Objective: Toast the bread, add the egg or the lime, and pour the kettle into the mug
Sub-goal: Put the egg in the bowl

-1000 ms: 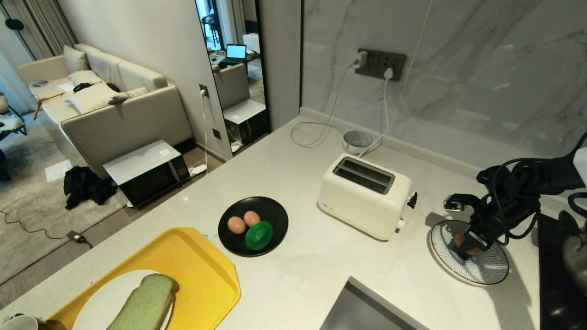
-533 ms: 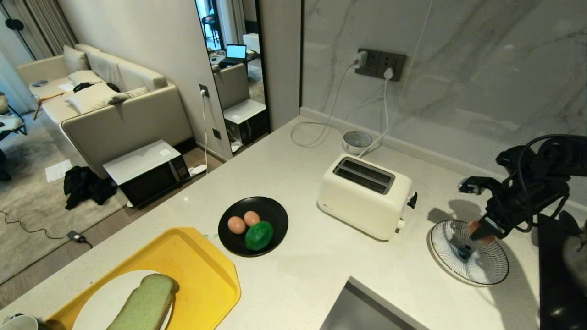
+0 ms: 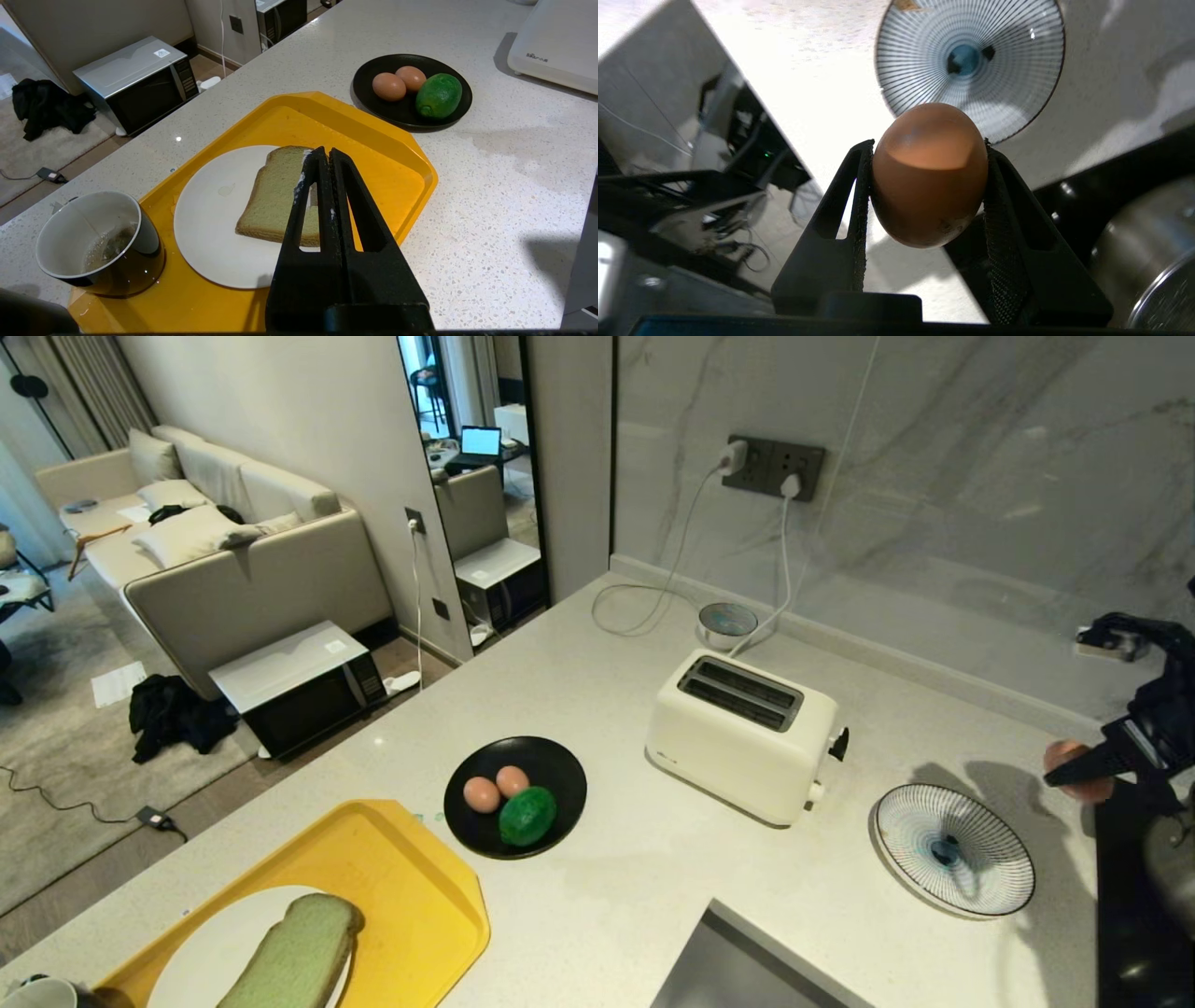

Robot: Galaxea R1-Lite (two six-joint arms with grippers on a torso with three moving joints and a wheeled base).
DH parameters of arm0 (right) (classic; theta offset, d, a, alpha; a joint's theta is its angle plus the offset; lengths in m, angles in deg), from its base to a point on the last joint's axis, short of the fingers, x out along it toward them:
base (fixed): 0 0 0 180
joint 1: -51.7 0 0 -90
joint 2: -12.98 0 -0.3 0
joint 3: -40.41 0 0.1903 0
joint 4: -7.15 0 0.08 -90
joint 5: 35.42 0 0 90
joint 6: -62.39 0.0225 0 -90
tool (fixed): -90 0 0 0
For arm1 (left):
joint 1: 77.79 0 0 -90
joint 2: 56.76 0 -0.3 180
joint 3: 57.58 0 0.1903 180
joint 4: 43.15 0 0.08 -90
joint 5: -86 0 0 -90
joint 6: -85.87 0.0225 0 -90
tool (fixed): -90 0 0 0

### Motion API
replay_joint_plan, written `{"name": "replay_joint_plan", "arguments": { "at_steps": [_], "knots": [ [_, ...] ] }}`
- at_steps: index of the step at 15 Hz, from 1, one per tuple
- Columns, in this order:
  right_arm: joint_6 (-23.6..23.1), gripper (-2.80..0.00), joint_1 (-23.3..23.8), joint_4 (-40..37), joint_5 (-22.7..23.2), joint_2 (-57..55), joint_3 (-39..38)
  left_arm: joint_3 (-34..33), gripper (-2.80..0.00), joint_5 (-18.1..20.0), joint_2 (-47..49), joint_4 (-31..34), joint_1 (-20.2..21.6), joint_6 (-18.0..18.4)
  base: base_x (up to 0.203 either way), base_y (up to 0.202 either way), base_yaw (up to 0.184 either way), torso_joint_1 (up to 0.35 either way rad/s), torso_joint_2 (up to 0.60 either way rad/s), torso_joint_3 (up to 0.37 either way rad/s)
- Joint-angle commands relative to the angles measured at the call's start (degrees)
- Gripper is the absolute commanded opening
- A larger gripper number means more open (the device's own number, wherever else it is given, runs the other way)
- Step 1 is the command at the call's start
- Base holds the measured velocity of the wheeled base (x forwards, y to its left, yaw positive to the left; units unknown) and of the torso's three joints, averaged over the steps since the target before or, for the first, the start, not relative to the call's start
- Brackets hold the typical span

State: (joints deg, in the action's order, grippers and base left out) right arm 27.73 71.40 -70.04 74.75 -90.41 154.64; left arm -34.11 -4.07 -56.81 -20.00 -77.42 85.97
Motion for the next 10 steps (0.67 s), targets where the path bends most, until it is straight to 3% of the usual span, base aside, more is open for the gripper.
{"name": "replay_joint_plan", "arguments": {
  "at_steps": [1,3,5,8,10],
  "knots": [
    [3.9,-2.80,0.8,-0.5,0.8,12.0,-6.3,0.0,-2.80,0.0,0.0,0.0,0.1,0.0,0.000,0.000,0.000,0.000,0.00,0.000],
    [9.1,-2.80,0.8,0.5,1.0,18.3,-12.2,0.0,-2.80,0.0,0.0,0.0,0.0,0.0,0.000,0.000,0.000,0.000,0.00,0.000],
    [12.2,-2.80,0.9,6.2,0.8,24.7,-20.5,0.0,-2.80,0.0,0.0,0.0,0.0,0.0,0.000,0.000,0.000,0.000,0.00,0.000],
    [14.6,-2.80,0.8,17.6,-0.5,34.6,-31.2,0.0,-2.80,0.0,0.0,0.0,0.1,0.0,0.000,0.000,0.000,0.000,0.00,0.000],
    [15.0,-2.80,0.8,20.1,-4.4,38.5,-35.0,0.0,-2.80,0.0,0.0,0.0,0.1,0.0,0.000,0.000,0.000,0.000,0.00,0.000]
  ]
}}
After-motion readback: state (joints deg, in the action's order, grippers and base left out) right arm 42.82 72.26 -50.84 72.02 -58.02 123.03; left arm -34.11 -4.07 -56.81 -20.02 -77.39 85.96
